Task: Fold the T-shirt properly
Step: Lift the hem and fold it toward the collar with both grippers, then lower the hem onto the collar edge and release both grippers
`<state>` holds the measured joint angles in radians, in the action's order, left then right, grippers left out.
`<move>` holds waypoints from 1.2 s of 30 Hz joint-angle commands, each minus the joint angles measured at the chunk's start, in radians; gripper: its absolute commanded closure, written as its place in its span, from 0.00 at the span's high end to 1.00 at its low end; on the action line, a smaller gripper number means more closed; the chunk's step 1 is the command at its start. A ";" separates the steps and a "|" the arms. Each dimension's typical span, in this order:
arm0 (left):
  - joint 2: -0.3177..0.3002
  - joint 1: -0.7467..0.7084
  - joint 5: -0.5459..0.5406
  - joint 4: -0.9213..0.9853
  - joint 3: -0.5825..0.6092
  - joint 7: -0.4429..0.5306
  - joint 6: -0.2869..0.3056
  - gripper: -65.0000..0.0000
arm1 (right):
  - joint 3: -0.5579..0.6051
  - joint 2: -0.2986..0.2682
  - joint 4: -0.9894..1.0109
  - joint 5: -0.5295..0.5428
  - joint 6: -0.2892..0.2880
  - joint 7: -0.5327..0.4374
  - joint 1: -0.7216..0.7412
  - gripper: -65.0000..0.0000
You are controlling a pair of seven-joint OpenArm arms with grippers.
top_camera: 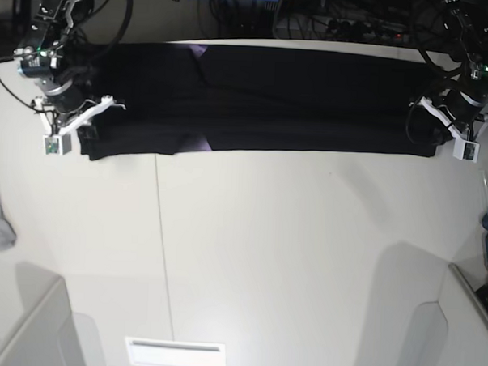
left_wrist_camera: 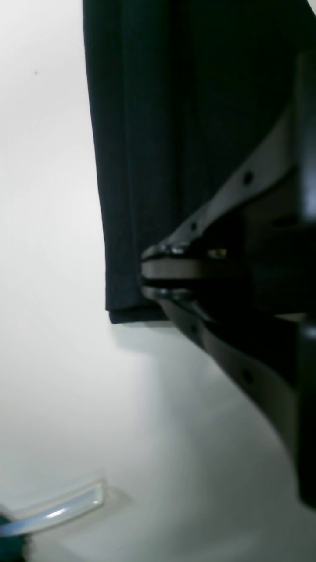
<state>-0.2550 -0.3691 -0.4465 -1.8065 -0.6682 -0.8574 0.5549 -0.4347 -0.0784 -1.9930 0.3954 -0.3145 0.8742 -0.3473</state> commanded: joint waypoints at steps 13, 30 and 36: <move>-0.017 0.000 -0.004 -0.017 -0.008 0.019 0.003 0.00 | -0.095 0.018 -0.030 0.126 -0.002 -0.019 -0.045 0.00; -0.017 -0.040 0.002 -0.017 -0.006 0.019 0.003 0.00 | -0.102 0.025 -0.027 0.149 -0.001 -0.017 -0.155 0.00; -0.019 -0.057 0.004 -0.016 0.000 0.019 0.001 0.00 | -0.094 0.025 -0.013 0.145 0.004 -0.020 -0.171 0.00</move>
<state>-0.2569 -0.4168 -0.4393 -1.8065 -0.6632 -0.8536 0.5545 -0.5262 -0.0460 -1.9961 0.5362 -0.3130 0.8742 -0.5163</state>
